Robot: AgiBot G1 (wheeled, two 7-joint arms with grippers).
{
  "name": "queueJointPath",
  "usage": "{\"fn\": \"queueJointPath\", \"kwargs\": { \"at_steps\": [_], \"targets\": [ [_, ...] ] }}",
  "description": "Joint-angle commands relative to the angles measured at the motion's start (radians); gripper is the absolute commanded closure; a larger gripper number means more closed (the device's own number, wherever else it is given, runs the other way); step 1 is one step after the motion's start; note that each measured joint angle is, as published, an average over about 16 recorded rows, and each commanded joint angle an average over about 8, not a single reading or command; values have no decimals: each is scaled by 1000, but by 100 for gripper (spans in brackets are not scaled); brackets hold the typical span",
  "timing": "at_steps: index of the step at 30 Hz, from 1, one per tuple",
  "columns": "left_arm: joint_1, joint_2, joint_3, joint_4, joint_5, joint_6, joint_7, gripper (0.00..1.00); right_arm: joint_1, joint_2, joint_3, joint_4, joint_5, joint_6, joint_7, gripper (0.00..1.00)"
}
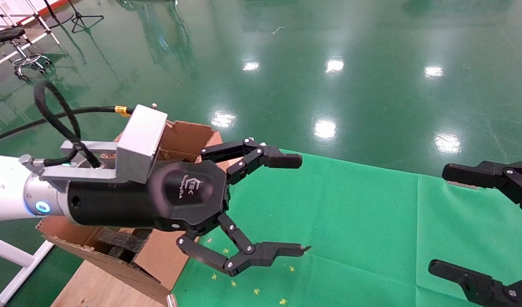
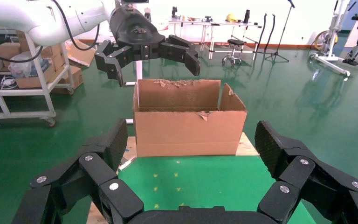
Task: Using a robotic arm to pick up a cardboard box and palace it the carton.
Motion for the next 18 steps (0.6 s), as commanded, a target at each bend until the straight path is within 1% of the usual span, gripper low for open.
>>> {"fn": "queueJointPath", "kwargs": {
  "at_steps": [1, 18],
  "targets": [
    [0, 0, 0, 0, 0, 0, 0, 0, 0, 0, 0, 0, 0, 0, 0, 0],
    [-1, 0, 1, 2, 2, -1, -1, 0, 0, 0, 0, 0, 0, 0, 0, 0]
  ]
}}
